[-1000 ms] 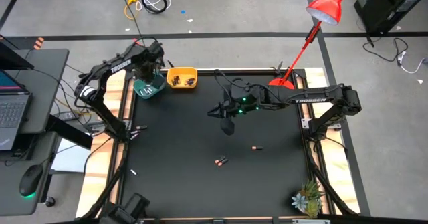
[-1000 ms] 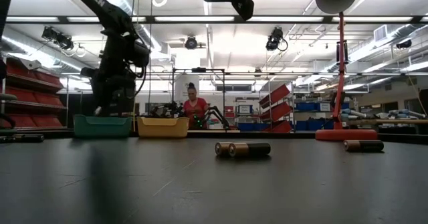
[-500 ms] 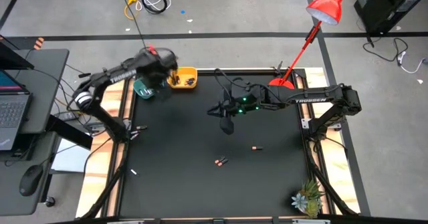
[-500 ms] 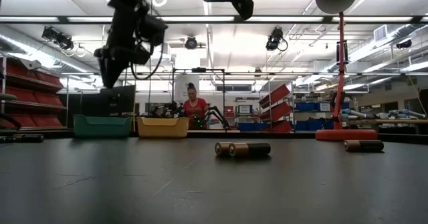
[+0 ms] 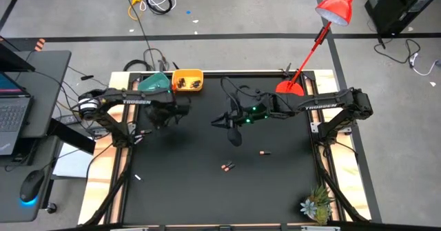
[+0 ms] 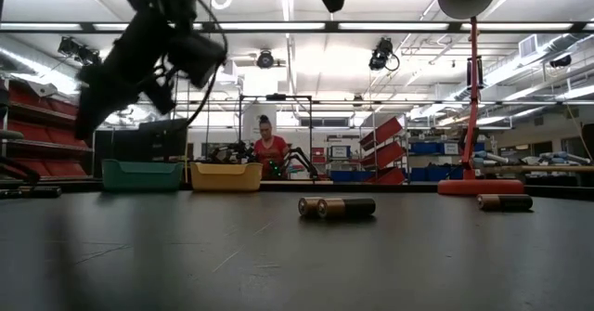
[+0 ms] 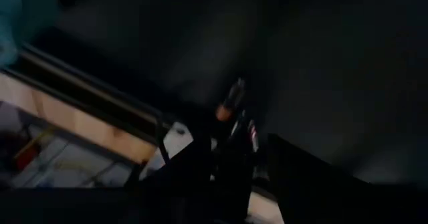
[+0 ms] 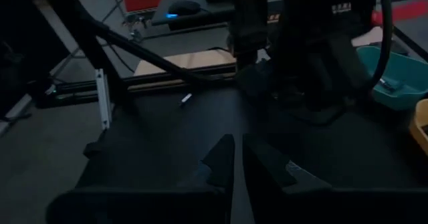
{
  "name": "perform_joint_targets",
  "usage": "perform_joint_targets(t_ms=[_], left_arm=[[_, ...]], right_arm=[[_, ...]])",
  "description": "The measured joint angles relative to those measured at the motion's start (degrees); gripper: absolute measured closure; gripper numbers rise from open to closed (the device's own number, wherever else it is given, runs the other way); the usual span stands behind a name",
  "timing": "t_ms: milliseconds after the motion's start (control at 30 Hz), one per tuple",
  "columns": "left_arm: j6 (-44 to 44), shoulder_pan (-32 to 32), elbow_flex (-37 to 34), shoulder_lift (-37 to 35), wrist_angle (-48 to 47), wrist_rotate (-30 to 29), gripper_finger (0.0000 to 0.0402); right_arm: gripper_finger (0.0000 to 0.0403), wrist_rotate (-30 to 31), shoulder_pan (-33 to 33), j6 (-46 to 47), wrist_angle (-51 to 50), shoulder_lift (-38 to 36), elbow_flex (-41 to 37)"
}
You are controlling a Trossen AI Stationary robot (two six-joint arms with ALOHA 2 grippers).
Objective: Sort batteries
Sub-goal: Put the black battery into the yellow bin
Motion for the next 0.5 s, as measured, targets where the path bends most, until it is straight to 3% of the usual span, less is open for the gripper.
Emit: perform_joint_targets(t_ms=[300,500], left_arm=[[0.96,-0.40,-10.96,0.00,3.05,3.13,0.0254],[2.09,-0.63,-13.29,0.00,5.72,-0.74,0.0254]], right_arm=[[0.0361,0.19,1.92,-0.02,-0.03,0.00,0.00],[0.0361,0.32,1.94,-0.04,-0.03,0.00,0.00]])
